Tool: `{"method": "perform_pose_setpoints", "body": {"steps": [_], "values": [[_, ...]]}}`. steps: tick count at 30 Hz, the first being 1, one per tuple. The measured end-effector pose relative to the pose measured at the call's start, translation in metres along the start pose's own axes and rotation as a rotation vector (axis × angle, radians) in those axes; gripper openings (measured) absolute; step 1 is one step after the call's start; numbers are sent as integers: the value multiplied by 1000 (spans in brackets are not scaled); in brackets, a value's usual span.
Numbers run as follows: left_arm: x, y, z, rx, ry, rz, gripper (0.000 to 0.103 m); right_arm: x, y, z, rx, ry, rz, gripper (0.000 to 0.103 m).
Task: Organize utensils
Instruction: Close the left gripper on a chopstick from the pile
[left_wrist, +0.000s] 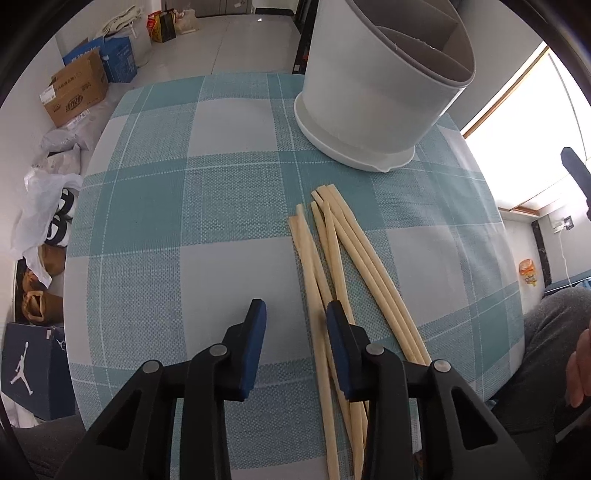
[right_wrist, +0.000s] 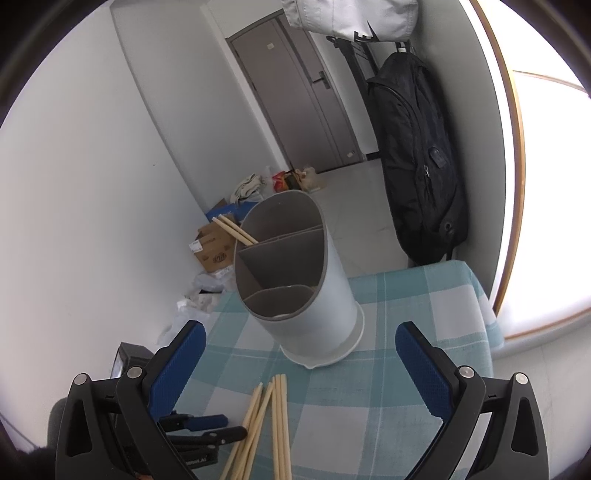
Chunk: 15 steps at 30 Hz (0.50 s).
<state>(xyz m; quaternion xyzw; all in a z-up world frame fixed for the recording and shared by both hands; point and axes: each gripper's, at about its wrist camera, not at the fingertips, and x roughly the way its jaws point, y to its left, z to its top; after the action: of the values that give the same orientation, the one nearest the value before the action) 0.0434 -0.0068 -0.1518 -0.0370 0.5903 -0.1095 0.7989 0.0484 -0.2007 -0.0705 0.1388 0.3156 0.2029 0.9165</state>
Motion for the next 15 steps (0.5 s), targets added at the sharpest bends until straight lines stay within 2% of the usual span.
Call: {"method": "perform_pose_setpoints", "body": {"steps": [7, 10, 15], "values": [[4, -15, 13, 12, 18, 24, 28, -4, -5, 3, 6, -14, -11, 103], [2, -12, 14, 13, 23, 21, 10, -5, -10, 4, 26, -11, -12, 103], [0, -6, 16, -32, 20, -31, 5, -5, -14, 4, 42, 1, -13, 103]]}}
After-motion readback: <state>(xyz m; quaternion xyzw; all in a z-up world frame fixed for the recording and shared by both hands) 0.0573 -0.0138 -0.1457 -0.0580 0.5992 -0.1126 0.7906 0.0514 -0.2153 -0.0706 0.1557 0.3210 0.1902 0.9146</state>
